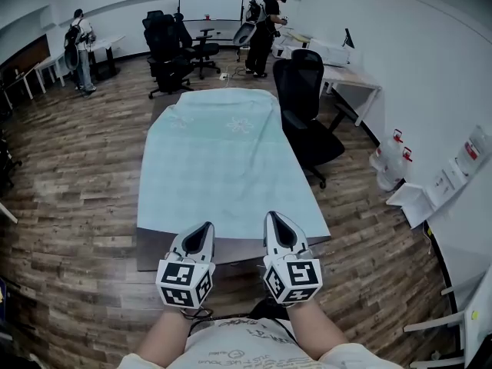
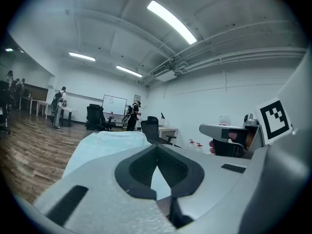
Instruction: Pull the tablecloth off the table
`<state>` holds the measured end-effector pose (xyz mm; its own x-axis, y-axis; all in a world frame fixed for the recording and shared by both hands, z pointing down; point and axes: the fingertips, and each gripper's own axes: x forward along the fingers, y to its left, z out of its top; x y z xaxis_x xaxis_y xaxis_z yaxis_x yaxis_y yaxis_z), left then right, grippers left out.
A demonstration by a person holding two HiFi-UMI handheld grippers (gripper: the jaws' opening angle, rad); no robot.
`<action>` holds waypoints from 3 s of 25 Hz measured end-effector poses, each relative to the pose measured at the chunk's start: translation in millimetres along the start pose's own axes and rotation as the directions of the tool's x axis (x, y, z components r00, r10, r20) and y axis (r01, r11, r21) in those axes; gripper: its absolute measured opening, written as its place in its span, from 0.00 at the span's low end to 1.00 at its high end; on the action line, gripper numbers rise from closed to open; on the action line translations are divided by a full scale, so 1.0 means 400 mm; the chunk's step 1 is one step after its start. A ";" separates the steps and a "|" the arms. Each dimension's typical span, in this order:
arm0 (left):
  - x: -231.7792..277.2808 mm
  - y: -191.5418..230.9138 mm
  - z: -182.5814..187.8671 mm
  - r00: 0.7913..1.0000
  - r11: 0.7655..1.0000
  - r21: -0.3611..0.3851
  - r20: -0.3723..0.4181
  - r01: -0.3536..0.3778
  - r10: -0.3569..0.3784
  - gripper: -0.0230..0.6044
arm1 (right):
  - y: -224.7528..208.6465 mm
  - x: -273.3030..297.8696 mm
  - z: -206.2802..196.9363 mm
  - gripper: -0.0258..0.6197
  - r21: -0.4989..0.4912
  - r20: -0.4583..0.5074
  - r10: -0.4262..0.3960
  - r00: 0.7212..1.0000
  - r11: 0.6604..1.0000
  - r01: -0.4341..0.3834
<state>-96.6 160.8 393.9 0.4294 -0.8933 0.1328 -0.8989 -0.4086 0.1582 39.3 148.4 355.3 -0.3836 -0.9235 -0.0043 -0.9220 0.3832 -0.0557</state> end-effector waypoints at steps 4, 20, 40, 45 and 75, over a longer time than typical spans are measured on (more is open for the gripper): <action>-0.009 0.002 0.000 1.000 1.000 -0.004 0.009 -0.001 0.001 0.05 | 0.017 -0.003 0.012 0.06 -0.050 0.024 0.008 1.000 0.999 -0.006; 0.147 0.029 0.010 1.000 1.000 0.002 -0.018 -0.022 0.022 0.05 | -0.079 0.137 0.021 0.06 -0.027 0.058 0.045 0.997 0.999 -0.043; 0.701 0.185 0.019 0.990 0.995 -0.032 -0.110 -0.094 0.090 0.05 | -0.461 0.607 -0.076 0.06 0.026 -0.082 0.035 0.996 0.999 -0.033; 0.851 0.221 0.025 0.985 0.991 -0.045 -0.123 -0.123 0.117 0.06 | -0.574 0.736 -0.114 0.06 0.030 -0.134 0.042 0.990 0.999 -0.038; 1.180 0.731 -0.223 0.935 0.981 0.135 -0.309 -0.141 0.177 0.42 | -0.690 1.153 -0.488 0.32 -0.053 -0.392 0.010 0.920 0.998 -0.034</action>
<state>-149.2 -363.6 590.1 0.2695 -0.8493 0.4540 -0.9538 -0.3003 0.0045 106.5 -379.9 563.4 -0.3832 -0.8388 0.3868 -0.9100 0.4146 -0.0024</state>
